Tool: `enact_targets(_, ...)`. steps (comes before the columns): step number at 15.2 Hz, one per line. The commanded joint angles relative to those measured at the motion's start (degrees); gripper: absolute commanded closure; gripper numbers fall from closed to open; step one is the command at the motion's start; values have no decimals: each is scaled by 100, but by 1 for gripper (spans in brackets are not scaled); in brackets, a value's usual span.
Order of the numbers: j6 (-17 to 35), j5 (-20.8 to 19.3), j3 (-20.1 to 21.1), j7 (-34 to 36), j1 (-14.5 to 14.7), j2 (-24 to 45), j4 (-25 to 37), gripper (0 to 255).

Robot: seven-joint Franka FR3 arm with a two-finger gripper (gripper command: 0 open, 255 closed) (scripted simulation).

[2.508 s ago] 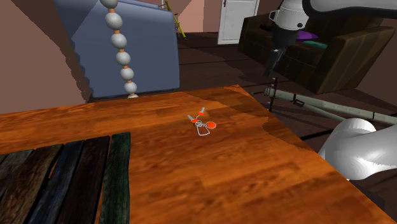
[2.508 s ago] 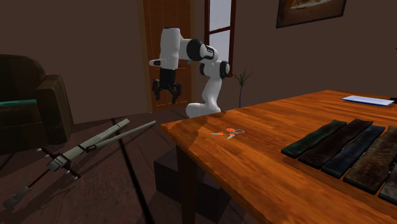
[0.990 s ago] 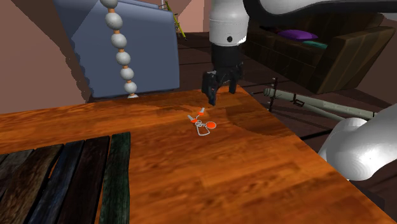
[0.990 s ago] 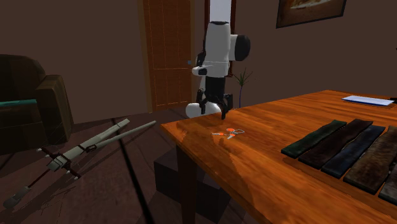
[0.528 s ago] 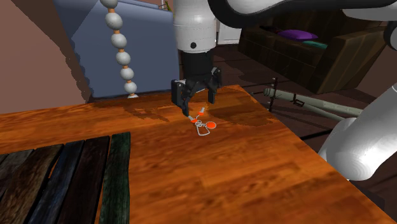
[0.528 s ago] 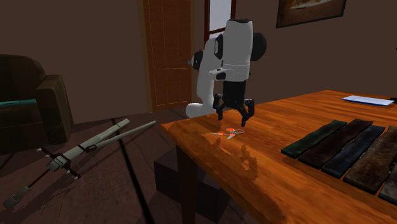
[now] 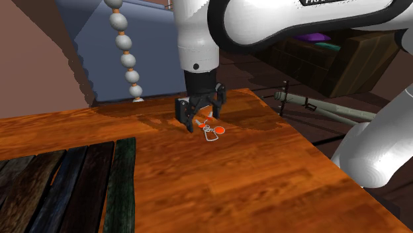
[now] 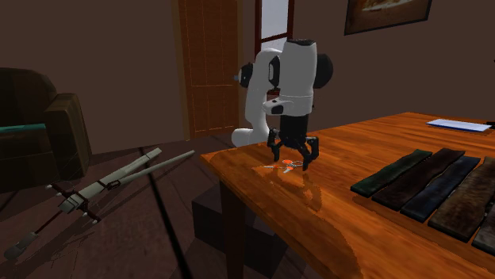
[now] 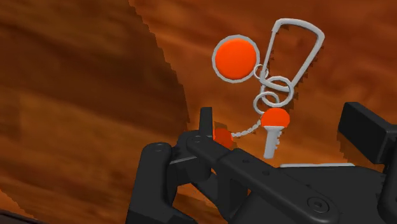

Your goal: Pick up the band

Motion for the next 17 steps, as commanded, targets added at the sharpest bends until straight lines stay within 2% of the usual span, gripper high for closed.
enact_targets(1, 53, 2, -6, -15, -3, -7, -58, 0)
enact_targets(2, 50, -2, -4, -12, -4, 2, -47, 255)
enact_targets(11, 53, 2, -4, -15, -4, -6, -57, 255)
enact_targets(17, -411, -33, -15, 20, -20, 46, 452, 255)
